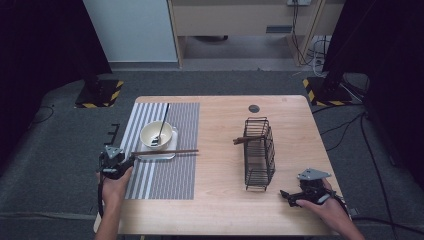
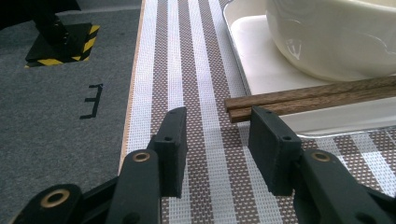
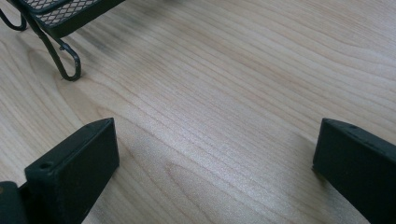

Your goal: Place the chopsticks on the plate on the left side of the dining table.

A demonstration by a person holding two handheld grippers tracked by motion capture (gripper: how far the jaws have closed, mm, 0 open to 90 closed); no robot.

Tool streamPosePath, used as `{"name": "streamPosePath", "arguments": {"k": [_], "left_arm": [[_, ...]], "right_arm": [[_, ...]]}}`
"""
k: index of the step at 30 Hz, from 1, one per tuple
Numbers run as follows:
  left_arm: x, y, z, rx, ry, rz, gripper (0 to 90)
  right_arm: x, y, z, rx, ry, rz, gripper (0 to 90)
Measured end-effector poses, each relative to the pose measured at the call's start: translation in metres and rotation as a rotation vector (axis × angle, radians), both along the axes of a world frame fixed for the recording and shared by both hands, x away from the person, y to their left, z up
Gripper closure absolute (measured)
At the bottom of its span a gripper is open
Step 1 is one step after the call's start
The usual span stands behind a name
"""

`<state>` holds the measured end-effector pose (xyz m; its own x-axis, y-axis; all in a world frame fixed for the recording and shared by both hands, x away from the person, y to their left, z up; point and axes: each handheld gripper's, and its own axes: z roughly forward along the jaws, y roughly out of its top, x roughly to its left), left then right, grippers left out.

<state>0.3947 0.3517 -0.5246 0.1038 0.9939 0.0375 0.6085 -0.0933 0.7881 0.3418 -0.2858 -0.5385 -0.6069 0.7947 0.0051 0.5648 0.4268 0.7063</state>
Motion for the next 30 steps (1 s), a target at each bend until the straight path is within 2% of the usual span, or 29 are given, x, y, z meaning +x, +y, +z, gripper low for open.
{"name": "streamPosePath", "arguments": {"k": [26,30], "left_arm": [[0.0036,0.0026,-0.0007,0.000,0.004,-0.003,54.9],[0.0011,0.0033,0.0017,-0.012,0.002,-0.006,53.5]], "right_arm": [[0.0001,0.0001,0.0000,0.000,0.000,0.000,0.2],[0.0001,0.0001,0.0000,0.001,0.001,-0.001,0.2]]}}
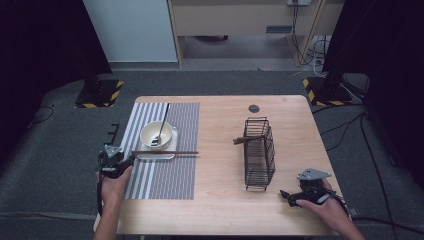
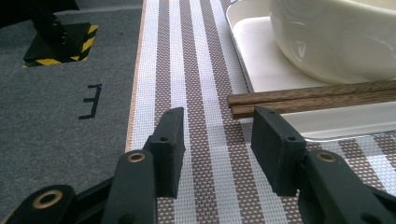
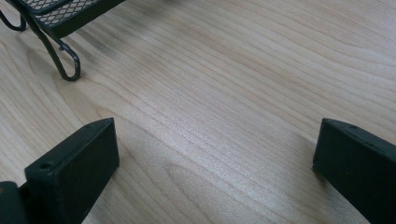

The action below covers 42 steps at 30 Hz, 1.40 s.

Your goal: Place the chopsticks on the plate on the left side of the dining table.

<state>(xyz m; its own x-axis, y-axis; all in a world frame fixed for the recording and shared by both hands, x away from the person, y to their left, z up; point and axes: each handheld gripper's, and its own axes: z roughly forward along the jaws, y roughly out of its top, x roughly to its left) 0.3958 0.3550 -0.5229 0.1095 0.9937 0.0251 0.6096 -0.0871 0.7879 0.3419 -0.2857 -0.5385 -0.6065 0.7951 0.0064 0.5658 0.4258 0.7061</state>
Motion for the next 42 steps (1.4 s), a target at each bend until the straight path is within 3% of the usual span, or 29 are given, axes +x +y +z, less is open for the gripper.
{"name": "streamPosePath", "arguments": {"k": [9,15,34,42], "left_arm": [[-0.011,-0.010,0.011,-0.032,-0.013,-0.051,48.1],[-0.017,-0.022,0.016,-0.056,-0.022,-0.147,42.2],[-0.017,-0.057,0.018,-0.123,-0.010,-0.313,14.0],[-0.018,-0.070,0.020,-0.124,-0.010,-0.362,10.4]], "right_arm": [[0.000,0.000,0.000,-0.001,-0.003,0.003,0.2],[0.000,0.000,0.000,0.000,-0.003,0.002,0.2],[0.000,0.000,0.000,0.000,-0.002,0.002,0.2],[0.000,0.000,0.000,0.000,-0.002,0.002,0.2]]}}
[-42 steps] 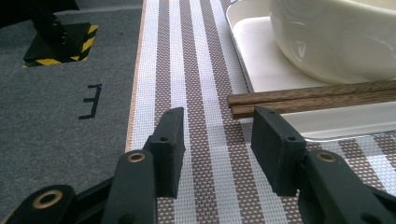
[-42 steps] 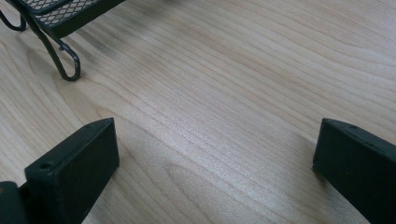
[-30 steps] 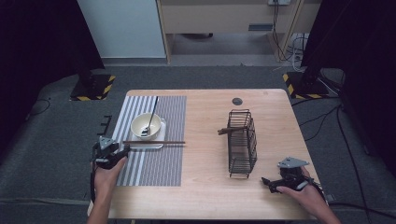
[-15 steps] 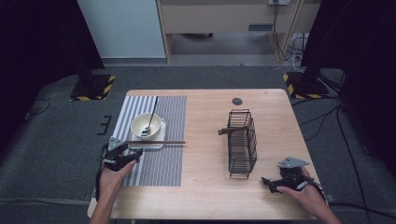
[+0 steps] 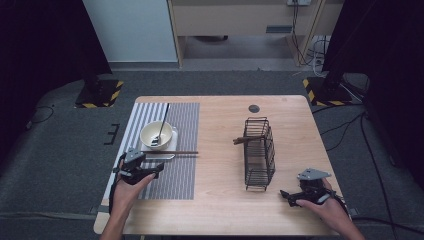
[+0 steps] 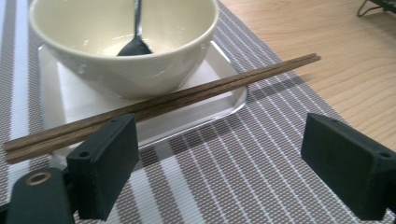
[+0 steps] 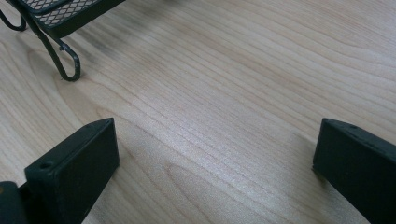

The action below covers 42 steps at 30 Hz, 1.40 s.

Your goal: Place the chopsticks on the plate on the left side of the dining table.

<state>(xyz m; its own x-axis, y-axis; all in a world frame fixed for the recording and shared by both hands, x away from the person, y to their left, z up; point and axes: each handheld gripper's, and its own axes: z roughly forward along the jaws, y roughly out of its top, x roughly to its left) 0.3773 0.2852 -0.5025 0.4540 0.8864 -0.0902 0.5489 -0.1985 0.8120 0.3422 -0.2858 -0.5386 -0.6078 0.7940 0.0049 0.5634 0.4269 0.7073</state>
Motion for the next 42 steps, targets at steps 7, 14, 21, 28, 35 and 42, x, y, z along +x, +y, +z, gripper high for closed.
{"name": "streamPosePath", "arguments": {"k": [7,14,21,28,35,42], "left_arm": [[-0.003,-0.008,0.003,-0.007,-0.004,-0.030,8.7],[-0.005,-0.023,0.008,-0.010,-0.014,-0.072,8.8],[-0.006,-0.052,0.009,0.002,-0.002,-0.154,8.0],[-0.008,-0.084,0.008,0.036,0.017,-0.236,6.7],[-0.009,-0.115,-0.004,0.097,0.064,-0.305,6.1],[-0.012,-0.137,-0.017,0.149,0.086,-0.334,5.9]], "right_arm": [[0.000,0.000,0.000,0.000,0.000,-0.001,0.2],[0.000,0.000,0.000,0.000,0.000,-0.002,0.2],[0.000,0.000,0.000,0.000,0.000,-0.001,0.2],[0.000,0.000,0.000,0.000,0.001,-0.001,0.2],[0.000,0.000,0.000,0.000,0.000,-0.002,0.2],[0.000,0.000,0.000,0.000,0.001,-0.003,0.2]]}}
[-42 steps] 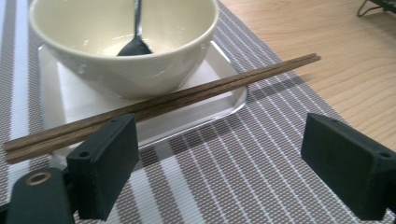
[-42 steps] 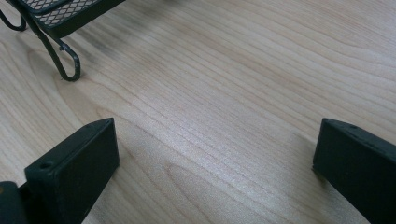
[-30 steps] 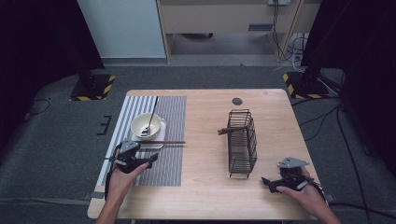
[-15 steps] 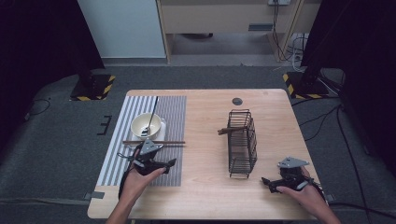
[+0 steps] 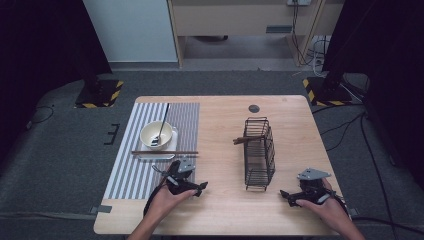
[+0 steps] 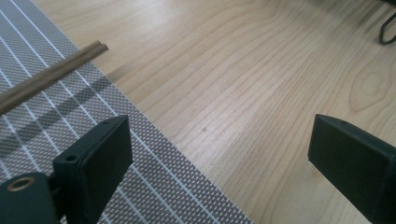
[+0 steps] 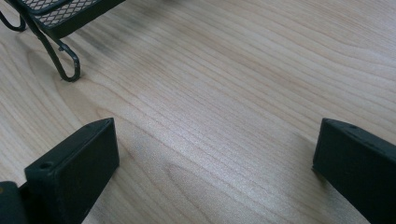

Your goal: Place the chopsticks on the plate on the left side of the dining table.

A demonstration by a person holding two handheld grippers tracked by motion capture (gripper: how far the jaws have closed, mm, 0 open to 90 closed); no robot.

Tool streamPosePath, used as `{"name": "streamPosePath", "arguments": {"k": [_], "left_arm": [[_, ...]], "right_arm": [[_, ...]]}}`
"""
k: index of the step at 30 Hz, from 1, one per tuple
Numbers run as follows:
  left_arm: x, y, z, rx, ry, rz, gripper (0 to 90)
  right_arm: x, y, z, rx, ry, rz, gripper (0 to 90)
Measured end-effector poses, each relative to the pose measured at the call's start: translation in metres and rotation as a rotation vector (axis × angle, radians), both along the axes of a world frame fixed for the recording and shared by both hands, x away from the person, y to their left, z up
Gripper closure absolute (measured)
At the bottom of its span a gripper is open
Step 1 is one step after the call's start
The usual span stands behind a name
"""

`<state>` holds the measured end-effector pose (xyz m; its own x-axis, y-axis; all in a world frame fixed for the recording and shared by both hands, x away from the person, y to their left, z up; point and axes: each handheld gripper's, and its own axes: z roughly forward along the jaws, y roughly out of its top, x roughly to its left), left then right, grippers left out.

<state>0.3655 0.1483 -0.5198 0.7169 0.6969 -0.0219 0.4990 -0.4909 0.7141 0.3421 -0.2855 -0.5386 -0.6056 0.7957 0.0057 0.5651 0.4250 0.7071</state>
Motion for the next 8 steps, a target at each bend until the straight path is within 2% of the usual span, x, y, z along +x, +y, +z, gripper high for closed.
{"name": "streamPosePath", "arguments": {"k": [4,8], "left_arm": [[0.000,-0.004,-0.008,0.020,0.011,0.007,5.9],[-0.001,-0.008,-0.013,0.049,0.001,0.012,5.6]], "right_arm": [[0.000,0.000,0.000,-0.001,-0.001,0.001,0.2],[0.000,0.000,0.000,-0.001,-0.001,0.001,0.2]]}}
